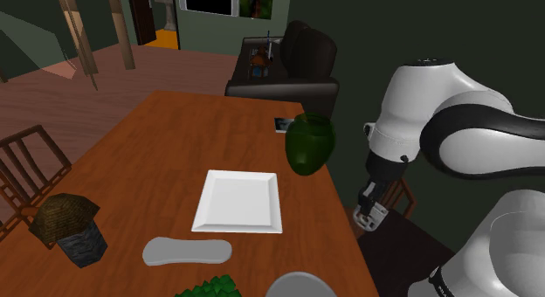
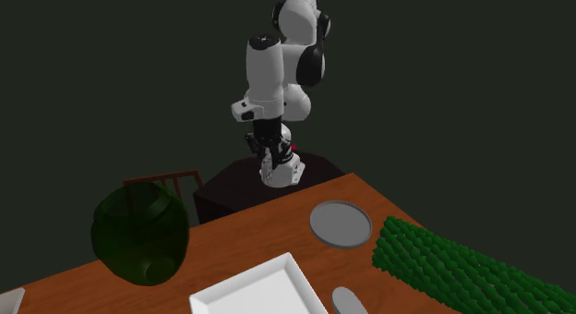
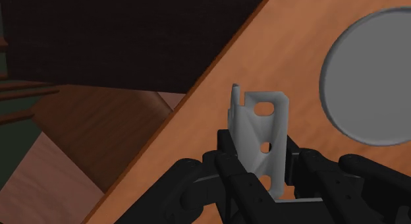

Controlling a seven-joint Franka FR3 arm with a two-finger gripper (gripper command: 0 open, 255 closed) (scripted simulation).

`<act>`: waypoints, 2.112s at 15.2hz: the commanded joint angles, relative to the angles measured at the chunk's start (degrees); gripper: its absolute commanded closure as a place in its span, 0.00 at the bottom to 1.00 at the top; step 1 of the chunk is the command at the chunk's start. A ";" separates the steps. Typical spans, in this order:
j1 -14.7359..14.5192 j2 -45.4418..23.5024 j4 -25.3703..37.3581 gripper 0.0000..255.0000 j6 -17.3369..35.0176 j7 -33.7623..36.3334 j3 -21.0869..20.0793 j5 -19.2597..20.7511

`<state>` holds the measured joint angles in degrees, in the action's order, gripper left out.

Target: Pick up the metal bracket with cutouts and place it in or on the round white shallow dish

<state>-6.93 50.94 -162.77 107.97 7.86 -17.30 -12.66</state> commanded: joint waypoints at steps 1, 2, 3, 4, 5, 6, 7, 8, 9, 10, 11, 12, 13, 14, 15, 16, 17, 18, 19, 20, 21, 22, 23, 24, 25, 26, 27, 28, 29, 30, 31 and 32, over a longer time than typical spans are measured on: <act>-1.82 -0.71 1.38 1.00 -0.52 2.99 -2.53 -2.16; -2.62 -1.43 2.30 1.00 -0.59 4.52 -3.86 -3.18; -3.32 -2.23 3.28 1.00 -0.63 6.02 -5.22 -4.17; -3.95 -3.11 4.33 1.00 -0.64 7.50 -6.55 -5.08; -4.49 -4.06 5.44 1.00 -0.61 8.98 -7.88 -5.93; -4.95 -5.06 6.61 1.00 -0.56 10.43 -9.21 -6.72; -5.33 -6.13 7.84 1.00 -0.50 11.88 -10.53 -7.43; -5.63 -7.25 9.12 1.00 -0.42 13.31 -11.85 -8.07; -5.85 -8.41 10.46 1.00 -0.32 14.74 -13.18 -8.64; -6.00 -9.63 11.85 1.00 -0.22 16.18 -14.50 -9.13; -6.08 -10.89 13.29 1.00 -0.10 17.61 -15.83 -9.53; -6.08 -12.19 14.78 1.00 0.03 19.06 -17.16 -9.85; -6.03 -13.54 16.31 1.00 0.16 20.51 -18.50 -10.08; -5.89 -14.93 17.90 1.00 0.29 21.98 -19.86 -10.23; -5.69 -16.36 19.53 1.00 0.42 23.46 -21.24 -10.29; -5.42 -17.84 21.20 1.00 0.56 24.97 -22.64 -10.25; -5.28 -18.47 21.92 1.00 0.61 25.62 -23.25 -10.21; -5.26 -18.75 21.36 1.00 1.45 25.61 -23.58 -10.33; -5.23 -19.05 20.81 1.00 2.30 25.61 -23.91 -10.46; -5.19 -19.37 20.28 1.00 3.16 25.62 -24.24 -10.58; -5.15 -19.71 19.75 1.00 4.03 25.63 -24.59 -10.69; -5.09 -20.07 19.24 1.00 4.91 25.64 -24.94 -10.80; -5.03 -20.45 18.74 1.00 5.79 25.66 -25.30 -10.90; -4.97 -20.85 18.25 1.00 6.68 25.69 -25.66 -11.00; -4.89 -21.28 17.77 1.00 7.59 25.72 -26.04 -11.08; -4.80 -21.72 17.30 1.00 8.50 25.76 -26.42 -11.16; -4.70 -22.19 16.84 1.00 9.42 25.80 -26.81 -11.23; -4.59 -22.68 16.40 1.00 10.35 25.86 -27.21 -11.28; -4.47 -23.19 15.96 1.00 11.29 25.92 -27.61 -11.32; -4.34 -23.73 15.54 1.00 12.24 25.99 -28.02 -11.35; -4.19 -24.29 15.13 1.00 13.21 26.07 -28.45 -11.37; -4.03 -24.87 14.73 1.00 14.18 26.16 -28.87 -11.36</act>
<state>-11.14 26.65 -147.66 121.16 33.96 -45.77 -24.04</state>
